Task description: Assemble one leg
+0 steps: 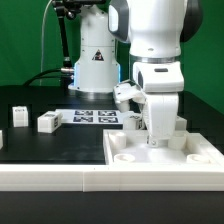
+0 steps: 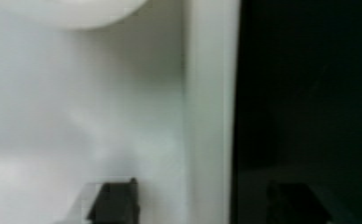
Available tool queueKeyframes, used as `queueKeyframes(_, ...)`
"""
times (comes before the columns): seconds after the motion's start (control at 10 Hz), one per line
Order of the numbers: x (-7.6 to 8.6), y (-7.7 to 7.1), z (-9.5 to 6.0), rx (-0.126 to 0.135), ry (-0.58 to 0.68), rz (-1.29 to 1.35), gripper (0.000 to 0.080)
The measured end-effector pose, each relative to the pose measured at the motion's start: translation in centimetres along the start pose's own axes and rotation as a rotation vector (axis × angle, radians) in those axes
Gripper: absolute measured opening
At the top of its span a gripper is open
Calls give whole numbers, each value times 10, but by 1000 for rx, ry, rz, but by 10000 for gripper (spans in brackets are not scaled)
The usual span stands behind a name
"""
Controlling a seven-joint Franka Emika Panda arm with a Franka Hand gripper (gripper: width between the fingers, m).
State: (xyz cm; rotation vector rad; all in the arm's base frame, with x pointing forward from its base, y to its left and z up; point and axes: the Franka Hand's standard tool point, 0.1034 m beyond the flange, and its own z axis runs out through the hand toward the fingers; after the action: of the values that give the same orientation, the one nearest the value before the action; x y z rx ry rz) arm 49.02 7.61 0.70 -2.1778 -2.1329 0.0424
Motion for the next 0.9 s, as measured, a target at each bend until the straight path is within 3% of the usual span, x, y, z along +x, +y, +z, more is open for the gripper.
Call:
queueKeyframes(0.1, 0, 0, 0, -2, 0, 0, 491)
queueKeyframes(0.2, 0, 1, 0, -3, 1, 1, 599)
queueKeyframes(0.3, 0, 1, -1, -3, 1, 1, 634)
queueKeyframes(0.7, 0, 1, -1, -4, 1, 2, 649)
queueKeyframes(0.9, 7, -2, -23, -33, -6, 56, 649)
